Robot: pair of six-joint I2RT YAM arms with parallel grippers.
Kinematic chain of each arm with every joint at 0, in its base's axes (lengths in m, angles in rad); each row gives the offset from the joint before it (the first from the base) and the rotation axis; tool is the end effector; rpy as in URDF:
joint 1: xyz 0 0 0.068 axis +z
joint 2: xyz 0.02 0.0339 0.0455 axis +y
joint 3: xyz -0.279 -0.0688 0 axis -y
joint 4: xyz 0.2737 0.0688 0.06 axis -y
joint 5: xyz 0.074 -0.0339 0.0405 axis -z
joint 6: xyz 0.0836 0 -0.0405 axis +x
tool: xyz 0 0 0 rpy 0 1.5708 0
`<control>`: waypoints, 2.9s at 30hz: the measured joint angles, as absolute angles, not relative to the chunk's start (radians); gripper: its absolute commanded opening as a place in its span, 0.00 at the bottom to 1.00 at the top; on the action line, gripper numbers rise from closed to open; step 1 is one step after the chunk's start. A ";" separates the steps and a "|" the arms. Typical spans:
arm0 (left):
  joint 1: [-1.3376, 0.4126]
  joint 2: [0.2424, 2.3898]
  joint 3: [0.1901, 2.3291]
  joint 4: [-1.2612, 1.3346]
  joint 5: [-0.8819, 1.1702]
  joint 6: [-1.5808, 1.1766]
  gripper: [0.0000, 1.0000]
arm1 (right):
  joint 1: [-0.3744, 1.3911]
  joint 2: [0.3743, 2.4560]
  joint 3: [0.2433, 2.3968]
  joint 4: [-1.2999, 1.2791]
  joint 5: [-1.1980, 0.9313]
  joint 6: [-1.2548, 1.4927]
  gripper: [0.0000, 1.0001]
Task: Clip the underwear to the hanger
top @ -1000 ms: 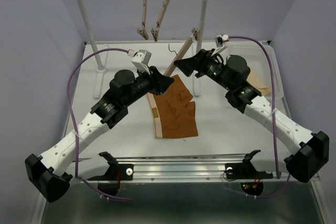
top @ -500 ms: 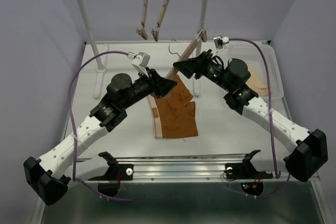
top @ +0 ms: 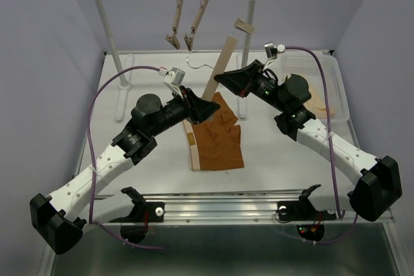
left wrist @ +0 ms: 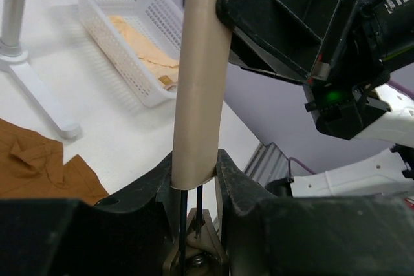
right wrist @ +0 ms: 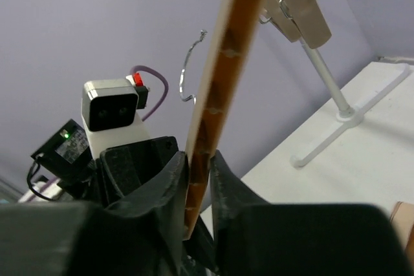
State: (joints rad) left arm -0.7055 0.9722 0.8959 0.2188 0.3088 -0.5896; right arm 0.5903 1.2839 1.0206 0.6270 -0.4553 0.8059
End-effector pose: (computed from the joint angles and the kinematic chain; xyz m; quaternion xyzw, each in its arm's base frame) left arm 0.2061 -0.2089 0.4048 0.1535 0.6394 -0.5307 0.5347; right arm 0.2788 0.2311 0.4208 -0.1252 0.5697 0.6137 0.5321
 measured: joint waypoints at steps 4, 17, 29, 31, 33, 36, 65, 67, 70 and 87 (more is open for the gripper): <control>-0.706 0.973 0.896 0.234 0.324 -0.599 0.40 | 0.590 1.281 1.018 0.656 -0.471 0.823 0.01; -0.706 0.977 0.892 0.271 0.333 -0.644 0.99 | 0.591 1.237 0.965 0.648 -0.470 0.782 0.01; -0.706 0.906 0.751 0.270 0.375 -0.657 0.99 | 0.569 1.191 0.960 0.610 -0.428 0.842 0.01; -0.706 0.902 0.741 0.276 0.398 -0.662 0.99 | 0.564 1.207 0.967 0.606 -0.438 0.862 0.01; -0.706 0.903 0.740 0.289 0.421 -0.665 0.99 | 0.562 1.234 0.976 0.603 -0.451 0.884 0.01; -0.706 0.902 0.740 0.313 0.451 -0.669 0.94 | 0.562 1.256 0.976 0.588 -0.463 0.898 0.01; -0.706 0.881 0.704 0.331 0.479 -0.670 0.00 | 0.556 1.265 0.979 0.575 -0.498 0.961 0.01; -0.706 0.881 0.701 0.334 0.474 -0.673 0.14 | 0.556 1.265 0.979 0.575 -0.498 0.961 0.01; -0.706 0.881 0.700 0.337 0.469 -0.678 0.86 | 0.556 1.265 0.979 0.575 -0.498 0.961 0.01; -0.706 0.922 0.694 0.406 0.506 -0.706 0.99 | 0.555 1.308 0.979 0.619 -0.497 1.002 0.01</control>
State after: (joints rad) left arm -0.7059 0.9218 0.6937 0.4065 0.5056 -0.7055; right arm 0.5552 1.3083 0.9791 0.6186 -0.4973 1.0019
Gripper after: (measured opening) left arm 0.990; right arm 0.208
